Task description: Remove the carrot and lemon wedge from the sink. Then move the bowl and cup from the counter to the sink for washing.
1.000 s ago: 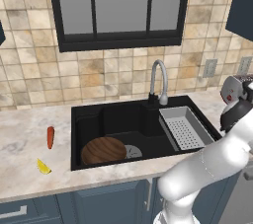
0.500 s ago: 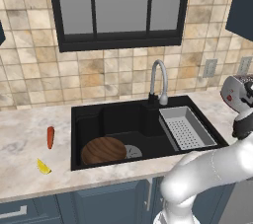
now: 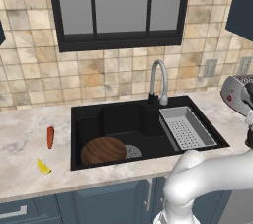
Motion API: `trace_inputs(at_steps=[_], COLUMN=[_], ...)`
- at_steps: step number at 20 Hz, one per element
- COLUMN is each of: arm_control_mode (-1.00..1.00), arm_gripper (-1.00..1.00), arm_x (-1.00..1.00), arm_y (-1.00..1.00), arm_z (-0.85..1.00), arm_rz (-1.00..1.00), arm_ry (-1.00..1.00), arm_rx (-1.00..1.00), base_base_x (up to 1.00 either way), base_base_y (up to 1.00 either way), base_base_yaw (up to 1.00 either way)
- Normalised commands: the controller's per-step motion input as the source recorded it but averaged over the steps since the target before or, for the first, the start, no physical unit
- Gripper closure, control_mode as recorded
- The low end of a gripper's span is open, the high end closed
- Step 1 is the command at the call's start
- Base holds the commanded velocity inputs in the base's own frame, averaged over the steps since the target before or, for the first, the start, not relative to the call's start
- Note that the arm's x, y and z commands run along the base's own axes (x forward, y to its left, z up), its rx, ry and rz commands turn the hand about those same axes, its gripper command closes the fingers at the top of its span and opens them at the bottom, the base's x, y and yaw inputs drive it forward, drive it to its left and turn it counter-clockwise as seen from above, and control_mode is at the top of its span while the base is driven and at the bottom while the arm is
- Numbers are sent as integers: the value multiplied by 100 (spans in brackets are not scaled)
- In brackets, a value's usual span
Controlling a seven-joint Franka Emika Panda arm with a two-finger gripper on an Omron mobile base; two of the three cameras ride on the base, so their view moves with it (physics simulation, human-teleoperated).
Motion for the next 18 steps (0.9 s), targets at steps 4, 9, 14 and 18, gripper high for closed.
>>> trace_inputs(at_steps=[4, 9, 14, 18], arm_control_mode=[-100, -100, -100, -100], arm_gripper=[-100, -100, 100, 100], arm_x=[0, -20, -26, -20], arm_y=[-8, -9, 1, 9], arm_z=[-15, -18, -20, -8], arm_rz=[0, 0, 0, 0], arm_ry=[0, 0, -3, -3], arm_rx=[0, 0, 0, 0], base_base_x=[0, 0, 0, 0], base_base_y=[0, 0, 0, 0], base_base_yaw=[0, 0, 0, 0])
